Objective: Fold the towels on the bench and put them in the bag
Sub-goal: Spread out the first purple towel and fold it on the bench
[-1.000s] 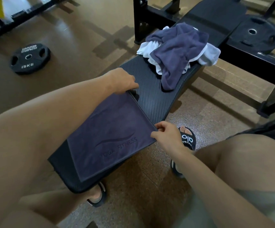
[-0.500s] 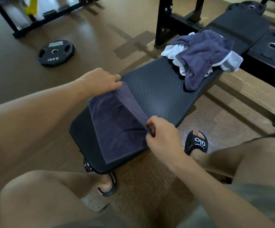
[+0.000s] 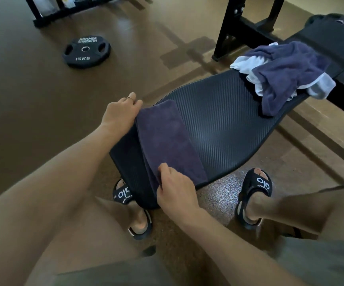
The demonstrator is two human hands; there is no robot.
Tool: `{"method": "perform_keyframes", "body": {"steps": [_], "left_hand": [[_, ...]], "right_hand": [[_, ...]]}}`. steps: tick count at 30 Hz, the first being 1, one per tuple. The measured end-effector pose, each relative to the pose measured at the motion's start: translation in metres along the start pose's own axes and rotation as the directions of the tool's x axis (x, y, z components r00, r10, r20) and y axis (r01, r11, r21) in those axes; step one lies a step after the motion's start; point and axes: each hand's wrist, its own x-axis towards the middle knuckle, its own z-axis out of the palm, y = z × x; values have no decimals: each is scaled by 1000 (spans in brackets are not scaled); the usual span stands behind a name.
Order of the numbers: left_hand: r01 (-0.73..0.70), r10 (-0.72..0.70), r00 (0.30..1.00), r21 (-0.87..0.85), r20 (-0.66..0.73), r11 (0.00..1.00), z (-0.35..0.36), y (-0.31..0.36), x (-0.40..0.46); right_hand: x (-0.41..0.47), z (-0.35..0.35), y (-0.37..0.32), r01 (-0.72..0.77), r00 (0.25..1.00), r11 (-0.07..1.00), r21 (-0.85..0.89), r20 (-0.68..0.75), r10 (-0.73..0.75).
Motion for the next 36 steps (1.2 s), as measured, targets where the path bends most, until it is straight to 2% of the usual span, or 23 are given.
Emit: {"method": "perform_keyframes", "body": {"steps": [3,4,6,8,9,13,16,21,25,29,33,36], "left_hand": [[227,-228,973,-275,28,934,16,1,-6],[312,-313,948,-397,64,863,19,1,-7],[445,-423,885,-613,193,653,21,-5,-8],[520,-448,836,-718,318,462,18,-12,-8],[541,-446,821,-737,356,406,17,-15,-7],[569,-435,796,-768,422,296,21,-19,-4],[587,-421,792,-740,442,327,22,-16,-2],[553,-427,816,-741,389,381,20,-10,5],[435,-409,869,-825,278,362,6,-4,12],[324,-384,902,-898,198,298,-5,-1,19],[418,-371,873,-877,316,236,7,-8,17],[496,-343,846,-838,407,229,12,-12,12]], "right_hand": [[1,13,-3,-18,1000,1000,3,19,18],[1,15,-4,-21,999,1000,5,27,21],[1,18,-4,-28,999,999,14,45,28],[1,20,-2,-39,998,999,19,58,37],[1,22,-2,-42,997,999,17,59,41],[2,24,-3,-56,997,998,19,55,55],[4,24,-3,-75,996,997,30,51,73],[3,23,-4,-94,994,995,42,56,91],[1,16,-3,-103,995,994,41,23,102],[-1,12,-6,-90,995,996,19,-33,91],[1,19,-13,-72,997,997,-11,2,72],[5,24,-16,-81,995,996,-22,53,82]]}}
